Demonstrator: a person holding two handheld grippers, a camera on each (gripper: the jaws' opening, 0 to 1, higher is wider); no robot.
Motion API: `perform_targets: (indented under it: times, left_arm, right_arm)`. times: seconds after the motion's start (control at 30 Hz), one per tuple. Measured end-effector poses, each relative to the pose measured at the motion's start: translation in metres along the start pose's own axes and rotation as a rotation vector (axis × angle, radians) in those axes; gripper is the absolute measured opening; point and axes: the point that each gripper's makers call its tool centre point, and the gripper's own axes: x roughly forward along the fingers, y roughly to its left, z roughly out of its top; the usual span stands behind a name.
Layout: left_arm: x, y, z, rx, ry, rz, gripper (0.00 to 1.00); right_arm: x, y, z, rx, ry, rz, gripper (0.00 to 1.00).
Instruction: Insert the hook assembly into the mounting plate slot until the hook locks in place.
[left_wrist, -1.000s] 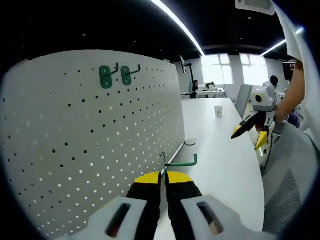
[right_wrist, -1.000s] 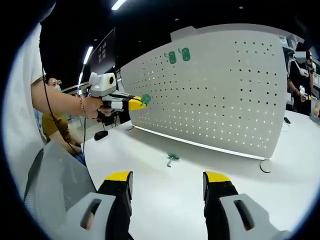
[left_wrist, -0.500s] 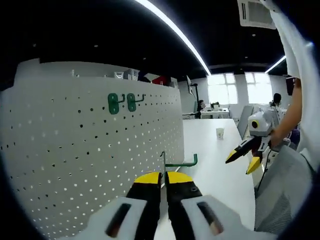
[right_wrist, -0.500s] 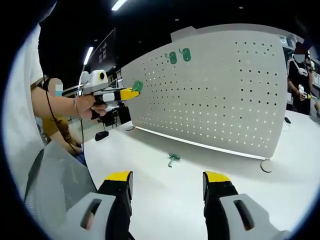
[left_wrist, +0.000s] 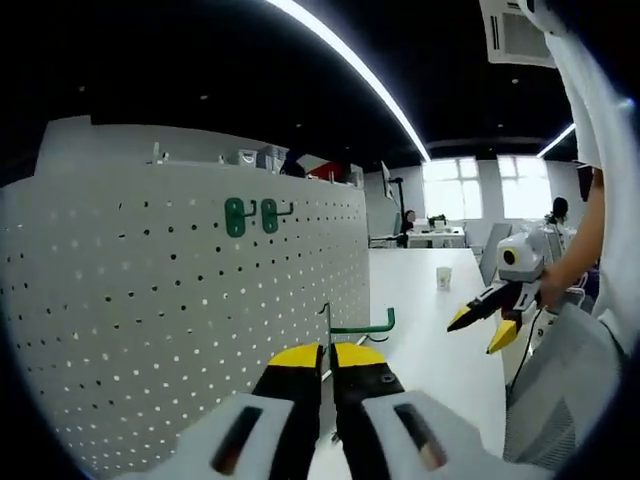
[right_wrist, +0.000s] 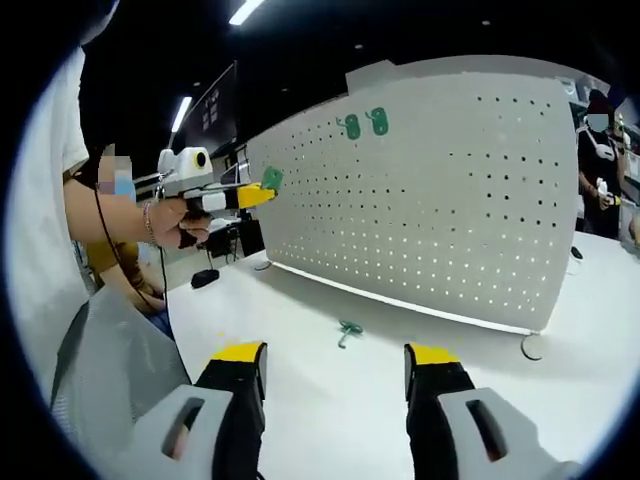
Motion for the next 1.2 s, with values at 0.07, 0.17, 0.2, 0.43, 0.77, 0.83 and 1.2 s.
perform_targets:
  times: [0.07,0.17,0.2,0.43,0.77,0.83,1.2]
  left_arm:
    - [-0.001,0.0,0.001,-0.015,-0.004,0.003,0.03]
    - [-0.002,0.001,0.0,-0.012,-0.001,0.008,0.03]
    - [-0.002,0.001,-0.001,-0.016,-0.003,0.01,0.03]
    - [-0.003,-0.002,-0.001,-0.019,0.002,0.012,0.03]
    - [-0.003,-0.005,-0.005,-0.035,0.0,0.018,0.03]
    - [-0.003,-0.007,-0.005,-0.039,0.0,0.019,0.03]
    - [-0.005,-0.007,-0.003,-0.051,-0.011,0.04,0.03]
  right_arm:
    - [0.0,0.002,0.011,-0.007,-0.033,0.001,0.54]
    - [0.003,0.01,0.032,-0.037,-0.077,0.009,0.54]
    - [0.004,0.011,0.037,-0.039,-0.094,0.009,0.53]
    - [0.013,0.023,0.057,-0.048,-0.145,0.043,0.52]
    - [0.035,0.034,0.073,-0.043,-0.178,0.081,0.51]
    - [0.042,0.038,0.076,-0.042,-0.185,0.094,0.5]
    - [0.073,0.06,0.092,-0.042,-0.215,0.161,0.47]
